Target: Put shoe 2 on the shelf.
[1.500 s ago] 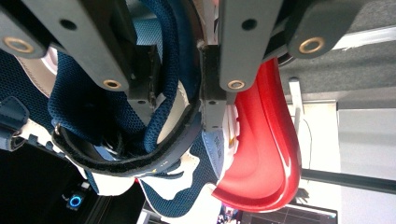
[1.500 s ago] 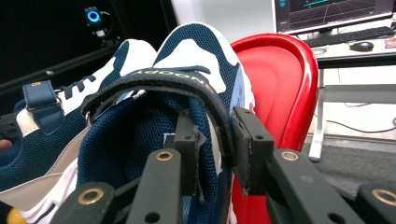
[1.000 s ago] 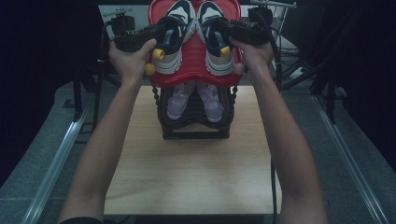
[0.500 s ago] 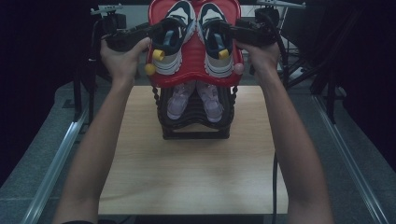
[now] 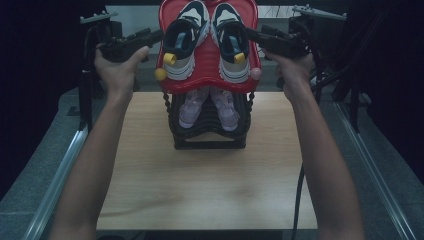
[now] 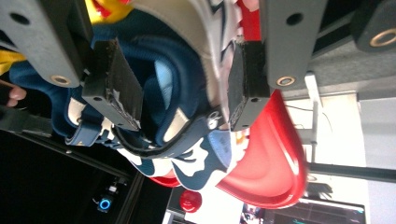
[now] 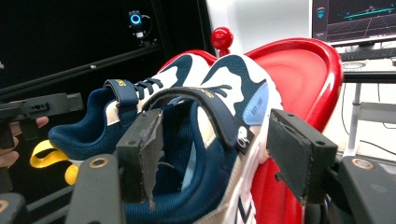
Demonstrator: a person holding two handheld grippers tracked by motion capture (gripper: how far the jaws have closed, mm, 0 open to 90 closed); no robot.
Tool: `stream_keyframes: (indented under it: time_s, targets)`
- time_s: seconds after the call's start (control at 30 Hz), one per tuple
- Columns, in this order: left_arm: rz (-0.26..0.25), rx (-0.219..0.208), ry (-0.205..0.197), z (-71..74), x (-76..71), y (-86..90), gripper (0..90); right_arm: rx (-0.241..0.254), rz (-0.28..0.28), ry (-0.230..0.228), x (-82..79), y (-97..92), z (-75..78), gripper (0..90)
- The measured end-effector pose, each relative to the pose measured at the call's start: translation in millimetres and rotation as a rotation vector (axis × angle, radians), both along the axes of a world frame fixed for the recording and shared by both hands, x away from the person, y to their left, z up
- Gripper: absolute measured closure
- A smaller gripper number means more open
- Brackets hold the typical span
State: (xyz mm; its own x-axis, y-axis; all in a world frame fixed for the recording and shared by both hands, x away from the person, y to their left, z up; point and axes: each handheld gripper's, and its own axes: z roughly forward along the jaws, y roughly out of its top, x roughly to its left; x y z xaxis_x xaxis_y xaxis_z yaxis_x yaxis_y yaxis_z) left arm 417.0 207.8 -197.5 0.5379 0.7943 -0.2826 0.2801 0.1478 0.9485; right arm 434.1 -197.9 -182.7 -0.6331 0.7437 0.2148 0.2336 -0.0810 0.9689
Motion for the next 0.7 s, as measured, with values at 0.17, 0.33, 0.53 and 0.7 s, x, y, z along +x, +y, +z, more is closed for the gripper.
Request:
stream_keyframes:
  time_s: [0.17,0.33,0.53,0.7]
  targets:
    - [-0.001,0.004,-0.001,-6.8,-8.5,12.4,46.0,0.009,-0.004,-0.005,-8.6,-11.5,-5.4,36.5]
    - [-0.006,0.006,0.000,-16.5,-16.2,22.5,46.0,0.017,-0.001,-0.007,-16.8,-22.3,-16.3,36.4]
    - [-0.016,0.007,0.012,-31.5,-23.2,34.6,46.1,0.047,0.010,0.005,-24.7,-31.7,-34.4,36.4]
    - [-0.027,-0.002,0.012,-46.7,-30.5,41.6,47.0,0.051,0.007,0.016,-29.1,-37.1,-52.8,36.6]
